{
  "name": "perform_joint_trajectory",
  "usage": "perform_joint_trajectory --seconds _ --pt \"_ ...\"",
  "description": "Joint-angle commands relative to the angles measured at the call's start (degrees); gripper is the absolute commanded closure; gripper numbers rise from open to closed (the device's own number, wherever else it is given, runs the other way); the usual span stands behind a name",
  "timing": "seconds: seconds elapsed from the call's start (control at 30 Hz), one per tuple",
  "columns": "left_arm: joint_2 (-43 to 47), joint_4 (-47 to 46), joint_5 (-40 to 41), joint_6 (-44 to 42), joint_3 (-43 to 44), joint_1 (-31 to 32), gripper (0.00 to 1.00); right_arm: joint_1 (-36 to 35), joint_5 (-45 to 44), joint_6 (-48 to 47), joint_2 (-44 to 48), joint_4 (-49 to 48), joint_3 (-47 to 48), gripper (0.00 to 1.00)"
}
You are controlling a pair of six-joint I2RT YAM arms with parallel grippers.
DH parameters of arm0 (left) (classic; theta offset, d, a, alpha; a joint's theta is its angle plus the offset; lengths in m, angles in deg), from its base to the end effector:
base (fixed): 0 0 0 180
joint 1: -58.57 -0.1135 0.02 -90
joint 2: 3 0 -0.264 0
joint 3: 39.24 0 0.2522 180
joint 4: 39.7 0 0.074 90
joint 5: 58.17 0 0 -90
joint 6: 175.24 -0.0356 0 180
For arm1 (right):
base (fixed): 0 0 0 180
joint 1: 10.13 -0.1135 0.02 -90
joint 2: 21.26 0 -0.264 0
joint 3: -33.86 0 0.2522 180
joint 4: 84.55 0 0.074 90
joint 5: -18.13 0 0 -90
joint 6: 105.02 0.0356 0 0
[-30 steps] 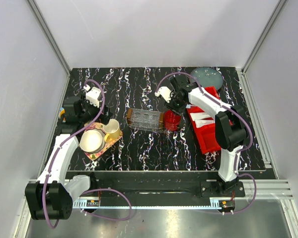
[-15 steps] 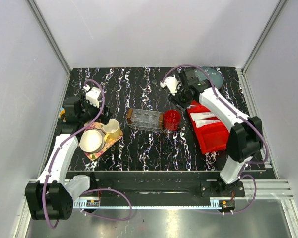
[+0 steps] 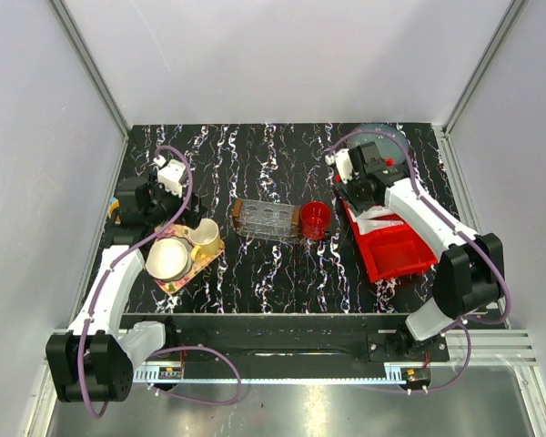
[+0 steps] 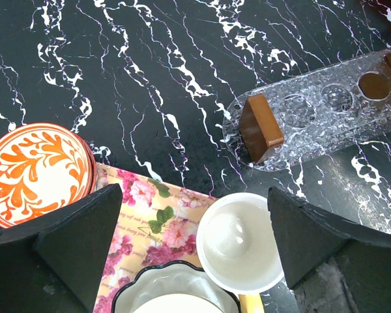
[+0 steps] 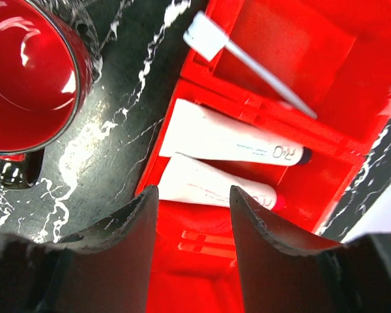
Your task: Prepare toiletry sets of a toothbrush and toothpaste on the tray
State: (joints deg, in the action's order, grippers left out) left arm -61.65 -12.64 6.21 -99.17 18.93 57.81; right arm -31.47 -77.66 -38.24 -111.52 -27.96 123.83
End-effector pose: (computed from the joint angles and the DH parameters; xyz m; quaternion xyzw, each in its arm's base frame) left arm 0.2291 -0.0124 0.2878 0.2098 0.8151 -0.1234 0.5257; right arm 0.3116 0.1179 0.2846 -0.3496 0.8913 -0.0531 0.2838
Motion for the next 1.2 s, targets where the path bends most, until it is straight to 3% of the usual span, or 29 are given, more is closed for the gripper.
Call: perform_joint_trajectory --seconds 0.0,0.57,1.17 --pt "-0.41 -3.10 -1.36 0.57 0.16 0.14 0.01 -0.19 -3.89 5.37 2.54 -4.85 -4.74 0.46" --pt "-0.67 -3.19 -1.00 1.01 0.16 0.14 0.01 -0.63 -1.69 9.16 -5.10 -12.86 -7.12 0.47" --pt "-1.11 -3.46 -0.83 0.40 -0.19 0.14 0.01 -2.56 -10.12 7.93 -9.76 -17.34 -6.86 0.50"
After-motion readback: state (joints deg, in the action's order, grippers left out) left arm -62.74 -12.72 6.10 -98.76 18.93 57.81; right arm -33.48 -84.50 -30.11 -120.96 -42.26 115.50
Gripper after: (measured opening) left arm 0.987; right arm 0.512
